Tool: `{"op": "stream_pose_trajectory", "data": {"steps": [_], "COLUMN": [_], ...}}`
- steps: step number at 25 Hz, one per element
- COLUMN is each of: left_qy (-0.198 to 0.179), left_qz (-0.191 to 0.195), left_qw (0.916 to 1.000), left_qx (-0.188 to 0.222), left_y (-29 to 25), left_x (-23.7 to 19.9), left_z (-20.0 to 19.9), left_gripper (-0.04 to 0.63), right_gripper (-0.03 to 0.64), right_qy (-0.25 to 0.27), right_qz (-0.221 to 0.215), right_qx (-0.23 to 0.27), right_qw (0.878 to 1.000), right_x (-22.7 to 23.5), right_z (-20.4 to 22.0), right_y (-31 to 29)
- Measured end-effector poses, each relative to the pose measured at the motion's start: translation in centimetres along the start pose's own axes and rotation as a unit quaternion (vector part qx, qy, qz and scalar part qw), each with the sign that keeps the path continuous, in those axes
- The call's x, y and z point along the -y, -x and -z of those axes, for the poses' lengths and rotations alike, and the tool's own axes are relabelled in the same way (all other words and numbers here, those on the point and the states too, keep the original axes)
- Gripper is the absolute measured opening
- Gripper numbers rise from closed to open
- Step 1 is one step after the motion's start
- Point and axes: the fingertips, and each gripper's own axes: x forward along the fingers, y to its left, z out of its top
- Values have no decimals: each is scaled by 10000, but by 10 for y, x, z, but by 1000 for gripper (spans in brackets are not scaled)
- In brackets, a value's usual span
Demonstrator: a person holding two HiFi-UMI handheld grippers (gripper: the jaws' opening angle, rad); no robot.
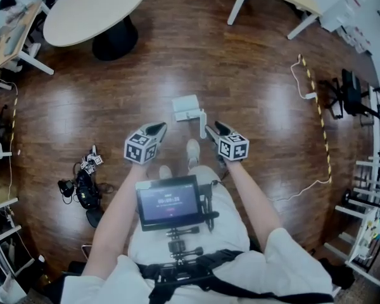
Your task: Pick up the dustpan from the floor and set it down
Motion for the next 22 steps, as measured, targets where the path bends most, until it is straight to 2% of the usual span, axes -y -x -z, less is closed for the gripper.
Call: {"op": "stream_pose_trajectory", "data": {"steps": [3,7,14,22], "left_qy": [-25,-86,-173,-439], "left_qz": [94,226,431,569], "left_qw": [9999,9995,9985,9966], "left_qx": [106,190,294,402], "left_y": [29,53,71,71], "left_x": [5,11,18,65], "left_z": [18,23,34,33], "left_gripper": [-5,-5,-5,-5], "right_gripper": [207,196,195,187], "right_qy": [107,-7,-240,-229], "right_qz": [208,400,403,397], "right_qx": [96,314,808,1055], "right_qw": [9997,9987,9956,9934], "right_x": [-25,-41,-67,-68], "right_z": [15,17,12,24], "right_y": [17,37,66,118]}}
